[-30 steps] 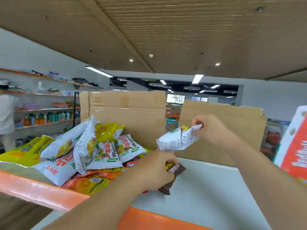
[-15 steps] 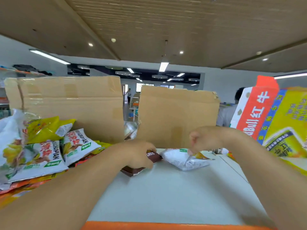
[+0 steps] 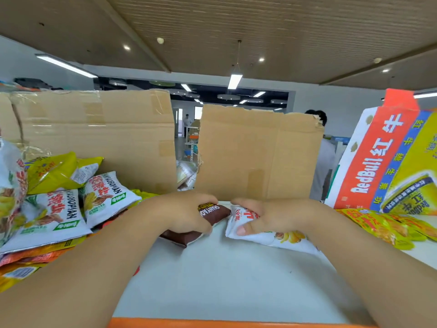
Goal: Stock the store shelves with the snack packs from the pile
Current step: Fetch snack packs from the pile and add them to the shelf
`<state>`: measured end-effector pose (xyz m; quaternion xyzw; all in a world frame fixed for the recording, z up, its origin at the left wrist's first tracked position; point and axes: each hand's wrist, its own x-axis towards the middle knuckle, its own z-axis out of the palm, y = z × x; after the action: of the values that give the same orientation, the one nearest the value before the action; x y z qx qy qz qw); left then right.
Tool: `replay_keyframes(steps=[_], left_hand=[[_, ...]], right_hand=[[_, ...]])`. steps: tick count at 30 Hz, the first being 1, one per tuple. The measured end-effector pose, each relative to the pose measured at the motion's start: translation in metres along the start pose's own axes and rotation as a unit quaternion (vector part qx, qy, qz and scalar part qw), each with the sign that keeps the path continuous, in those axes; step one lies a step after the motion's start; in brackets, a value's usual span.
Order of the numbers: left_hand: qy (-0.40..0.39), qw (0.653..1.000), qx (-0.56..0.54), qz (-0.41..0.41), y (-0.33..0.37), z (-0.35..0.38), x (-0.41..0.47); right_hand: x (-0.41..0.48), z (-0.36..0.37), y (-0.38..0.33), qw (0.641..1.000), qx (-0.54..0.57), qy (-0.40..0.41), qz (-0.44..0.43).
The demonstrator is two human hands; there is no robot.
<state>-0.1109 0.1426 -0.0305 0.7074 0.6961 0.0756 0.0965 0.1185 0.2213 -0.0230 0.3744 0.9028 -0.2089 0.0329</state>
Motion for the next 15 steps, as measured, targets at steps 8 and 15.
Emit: replay_keyframes(steps=[8, 15], left_hand=[[0.04, 0.998, -0.032, -0.046, 0.0, -0.012, -0.007], [0.012, 0.993, -0.116, -0.018, 0.007, -0.016, -0.013]], right_hand=[[-0.021, -0.01, 0.002, 0.98, -0.147, 0.053, 0.122], [-0.035, -0.027, 0.005, 0.98, -0.043, 0.101, 0.164]])
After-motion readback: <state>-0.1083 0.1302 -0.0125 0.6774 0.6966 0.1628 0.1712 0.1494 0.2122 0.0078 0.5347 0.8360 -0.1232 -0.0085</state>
